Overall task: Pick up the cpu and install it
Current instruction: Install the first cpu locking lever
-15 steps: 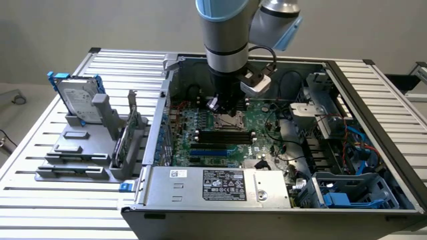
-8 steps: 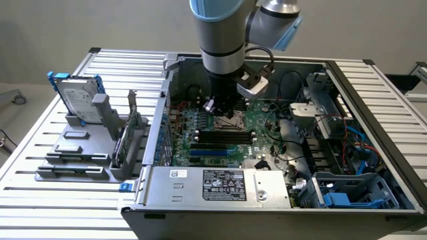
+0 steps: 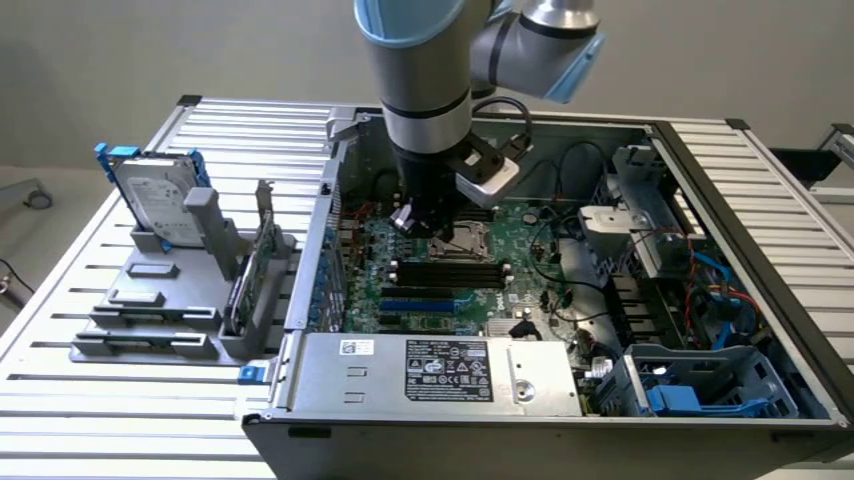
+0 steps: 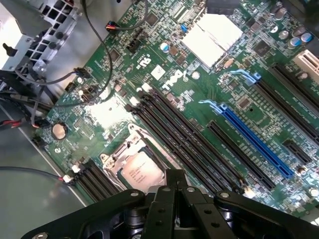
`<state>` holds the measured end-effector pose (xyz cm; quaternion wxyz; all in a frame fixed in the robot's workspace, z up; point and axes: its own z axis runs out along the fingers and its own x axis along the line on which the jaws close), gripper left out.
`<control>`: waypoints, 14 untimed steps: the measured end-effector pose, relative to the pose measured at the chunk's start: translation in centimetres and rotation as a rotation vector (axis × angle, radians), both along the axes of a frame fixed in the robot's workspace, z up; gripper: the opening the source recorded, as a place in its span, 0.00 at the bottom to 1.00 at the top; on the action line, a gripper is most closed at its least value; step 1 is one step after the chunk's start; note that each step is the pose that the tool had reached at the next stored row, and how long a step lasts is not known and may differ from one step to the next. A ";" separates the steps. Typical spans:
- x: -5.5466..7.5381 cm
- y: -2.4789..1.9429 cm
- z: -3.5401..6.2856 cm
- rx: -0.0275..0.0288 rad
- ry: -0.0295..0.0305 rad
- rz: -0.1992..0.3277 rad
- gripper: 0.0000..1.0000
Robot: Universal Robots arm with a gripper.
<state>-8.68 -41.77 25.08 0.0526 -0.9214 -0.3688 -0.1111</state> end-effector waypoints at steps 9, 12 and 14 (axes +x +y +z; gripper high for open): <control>-1.0 0.04 -0.73 0.0001 0.0002 0.000 0.11; -1.3 0.18 -0.96 0.0002 0.0003 0.000 0.11; -1.4 0.34 -1.10 0.0006 0.0003 0.000 0.11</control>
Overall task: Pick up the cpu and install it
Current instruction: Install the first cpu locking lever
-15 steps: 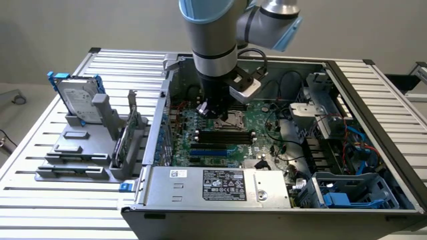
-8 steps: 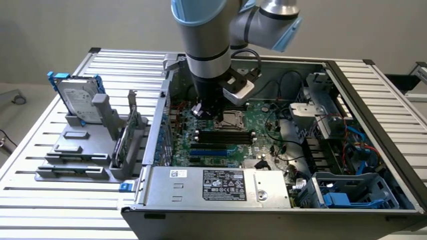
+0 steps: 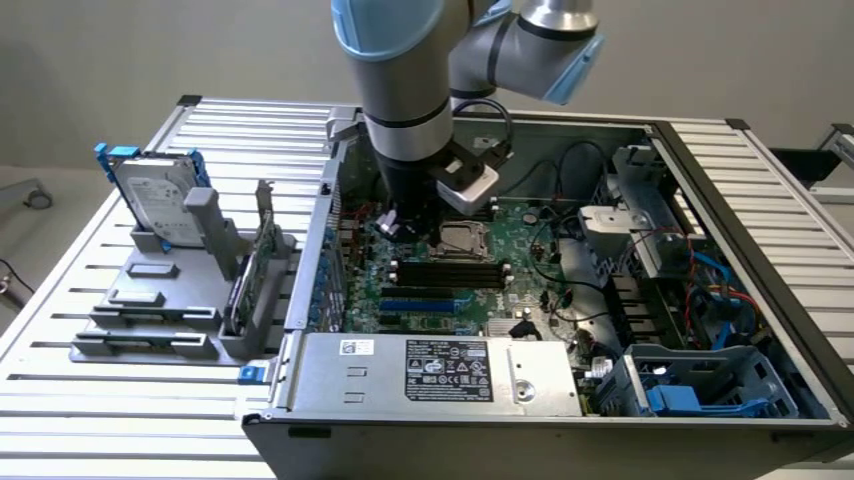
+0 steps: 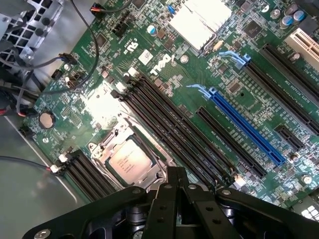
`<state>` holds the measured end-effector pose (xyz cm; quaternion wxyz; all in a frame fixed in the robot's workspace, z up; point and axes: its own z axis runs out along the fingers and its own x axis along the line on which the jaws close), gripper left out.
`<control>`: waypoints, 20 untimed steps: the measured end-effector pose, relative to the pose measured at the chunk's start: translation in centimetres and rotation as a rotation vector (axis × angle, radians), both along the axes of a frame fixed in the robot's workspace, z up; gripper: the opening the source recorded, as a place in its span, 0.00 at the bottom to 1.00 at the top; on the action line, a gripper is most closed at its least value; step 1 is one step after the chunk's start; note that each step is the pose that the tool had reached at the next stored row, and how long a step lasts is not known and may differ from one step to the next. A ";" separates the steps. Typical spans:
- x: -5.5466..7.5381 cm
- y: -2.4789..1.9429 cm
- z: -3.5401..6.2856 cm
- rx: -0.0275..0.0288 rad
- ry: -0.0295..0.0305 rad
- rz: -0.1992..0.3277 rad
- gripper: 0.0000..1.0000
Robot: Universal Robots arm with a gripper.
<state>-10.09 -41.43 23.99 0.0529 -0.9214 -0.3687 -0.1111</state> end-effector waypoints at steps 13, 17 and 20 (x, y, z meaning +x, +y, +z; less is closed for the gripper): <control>-0.2 0.57 -0.89 0.0015 -0.0002 -0.002 0.11; -0.3 0.57 -1.19 0.0014 -0.0001 -0.008 0.11; -0.3 0.62 -1.48 0.0013 -0.0001 -0.015 0.11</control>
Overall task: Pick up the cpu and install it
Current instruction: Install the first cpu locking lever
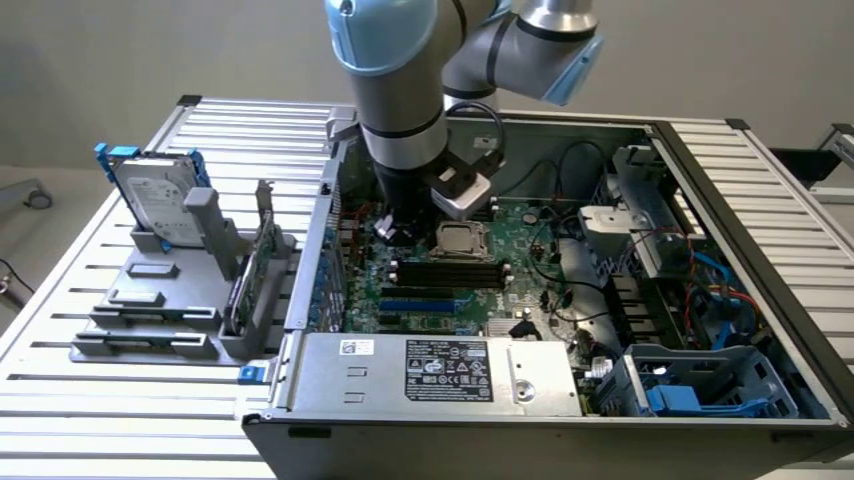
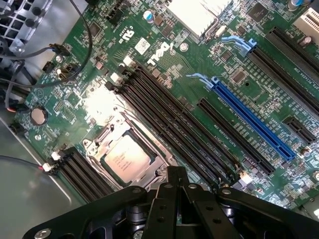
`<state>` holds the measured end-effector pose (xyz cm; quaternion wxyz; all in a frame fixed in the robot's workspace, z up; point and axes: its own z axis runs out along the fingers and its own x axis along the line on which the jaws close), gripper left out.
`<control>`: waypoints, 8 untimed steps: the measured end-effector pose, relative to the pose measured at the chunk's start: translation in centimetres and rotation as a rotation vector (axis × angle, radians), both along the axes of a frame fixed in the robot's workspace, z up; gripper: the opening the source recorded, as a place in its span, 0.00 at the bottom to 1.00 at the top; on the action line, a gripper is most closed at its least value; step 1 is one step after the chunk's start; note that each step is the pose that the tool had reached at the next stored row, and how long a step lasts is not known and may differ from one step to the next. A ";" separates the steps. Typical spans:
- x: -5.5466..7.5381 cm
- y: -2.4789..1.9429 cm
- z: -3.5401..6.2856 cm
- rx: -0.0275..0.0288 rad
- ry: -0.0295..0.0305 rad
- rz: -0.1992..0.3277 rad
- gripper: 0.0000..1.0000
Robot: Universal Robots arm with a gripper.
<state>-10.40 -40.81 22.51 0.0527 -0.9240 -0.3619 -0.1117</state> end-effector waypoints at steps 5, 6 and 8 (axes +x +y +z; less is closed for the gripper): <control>-0.2 0.14 -0.65 0.0002 -0.0002 -0.015 0.11; -0.2 0.17 -0.78 0.0001 -0.0002 -0.019 0.11; -0.3 0.21 -1.04 0.0002 -0.0002 -0.028 0.11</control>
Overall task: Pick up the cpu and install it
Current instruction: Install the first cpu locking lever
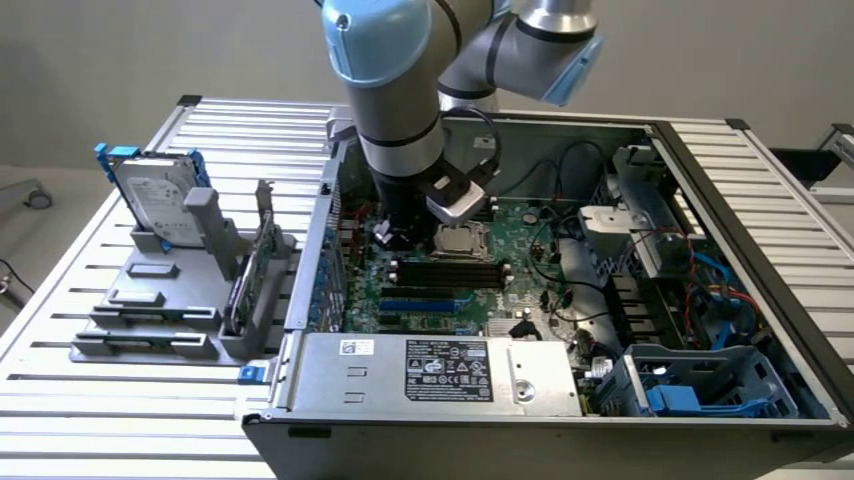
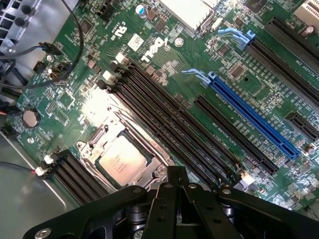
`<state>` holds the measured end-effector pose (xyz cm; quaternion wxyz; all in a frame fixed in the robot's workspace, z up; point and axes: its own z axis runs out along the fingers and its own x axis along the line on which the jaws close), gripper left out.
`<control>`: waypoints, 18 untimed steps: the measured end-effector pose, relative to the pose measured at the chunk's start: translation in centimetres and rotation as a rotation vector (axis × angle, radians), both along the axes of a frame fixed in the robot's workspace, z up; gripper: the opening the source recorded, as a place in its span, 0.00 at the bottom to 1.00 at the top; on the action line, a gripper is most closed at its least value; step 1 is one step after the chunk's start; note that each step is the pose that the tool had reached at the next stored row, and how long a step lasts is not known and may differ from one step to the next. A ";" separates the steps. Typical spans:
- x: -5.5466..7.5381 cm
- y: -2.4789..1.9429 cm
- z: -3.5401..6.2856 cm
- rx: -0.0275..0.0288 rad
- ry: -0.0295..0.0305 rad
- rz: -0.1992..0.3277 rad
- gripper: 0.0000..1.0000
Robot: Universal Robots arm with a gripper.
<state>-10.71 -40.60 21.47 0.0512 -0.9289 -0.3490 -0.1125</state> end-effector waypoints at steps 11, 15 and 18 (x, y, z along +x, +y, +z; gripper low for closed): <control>-0.1 0.44 -0.66 0.0001 -0.0002 -0.047 0.11; -0.1 0.49 -0.86 0.0000 -0.0001 -0.064 0.11; -0.2 0.49 -1.06 0.0000 -0.0001 -0.081 0.11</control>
